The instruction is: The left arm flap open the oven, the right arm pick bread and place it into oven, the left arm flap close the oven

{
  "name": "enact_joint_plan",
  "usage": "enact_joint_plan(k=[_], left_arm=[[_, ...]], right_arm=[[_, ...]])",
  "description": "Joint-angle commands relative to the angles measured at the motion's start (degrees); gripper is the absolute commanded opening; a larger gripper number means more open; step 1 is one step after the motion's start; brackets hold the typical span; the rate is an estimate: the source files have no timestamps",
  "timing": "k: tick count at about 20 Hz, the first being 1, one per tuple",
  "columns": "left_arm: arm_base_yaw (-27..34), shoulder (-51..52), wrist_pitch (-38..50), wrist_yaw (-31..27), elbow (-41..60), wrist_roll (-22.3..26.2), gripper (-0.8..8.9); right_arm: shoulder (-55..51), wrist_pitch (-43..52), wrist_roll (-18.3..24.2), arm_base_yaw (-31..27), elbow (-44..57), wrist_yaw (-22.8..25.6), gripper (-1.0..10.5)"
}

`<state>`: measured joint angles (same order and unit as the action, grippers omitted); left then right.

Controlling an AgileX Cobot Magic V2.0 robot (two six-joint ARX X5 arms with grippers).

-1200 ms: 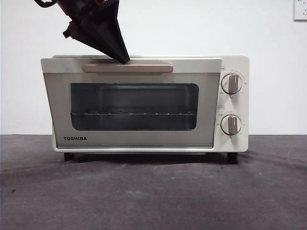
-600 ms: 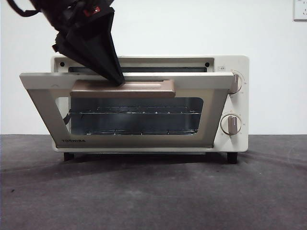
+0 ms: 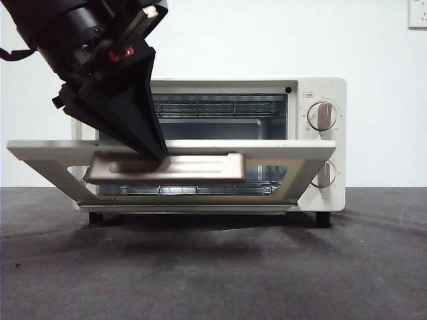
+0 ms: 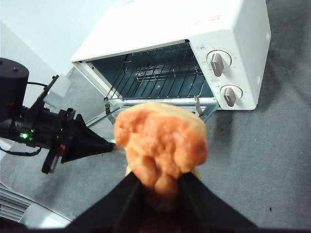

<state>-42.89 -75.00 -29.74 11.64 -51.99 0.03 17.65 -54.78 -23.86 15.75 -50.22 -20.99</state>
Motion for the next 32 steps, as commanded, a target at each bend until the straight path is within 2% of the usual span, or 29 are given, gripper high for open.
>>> enact_joint_plan(k=[1, 8, 10, 16, 20, 23, 27, 32], left_arm=[[-1.6, -0.3, 1.6, -2.8, 1.2, -1.5, 0.16], [-3.6, -0.2, 2.0, -3.3, 3.2, -3.9, 0.16], [-3.7, 1.4, 0.6, -3.2, 2.7, -4.7, 0.16], [-3.7, 16.6, -5.7, -3.3, 0.1, -7.4, 0.16], [-3.7, 28.4, -7.7, -5.4, 0.0, -10.3, 0.16], [-3.7, 36.9, -10.6, -8.9, 0.0, -10.8, 0.16], [-3.7, 43.5, -13.5, -11.3, 0.0, -11.6, 0.16], [-3.6, 47.6, -17.5, -15.5, 0.0, -12.8, 0.16]], right_arm=[[0.1, 0.7, 0.7, 0.3, -1.0, 0.0, 0.8], [0.1, 0.7, 1.4, 0.3, -1.0, -0.1, 0.8], [0.2, 0.6, 1.4, 0.3, -1.0, -1.5, 0.8], [8.5, 1.4, 2.1, 0.3, -1.0, -10.4, 0.8], [16.7, 5.1, 3.8, 2.0, -1.0, -11.1, 0.8], [23.0, 11.4, 3.1, 6.4, -1.0, -9.7, 0.8], [30.5, 19.2, 0.3, 12.8, -1.0, -4.6, 0.8], [40.0, 29.1, -3.2, 20.1, -1.0, 4.7, 0.8]])
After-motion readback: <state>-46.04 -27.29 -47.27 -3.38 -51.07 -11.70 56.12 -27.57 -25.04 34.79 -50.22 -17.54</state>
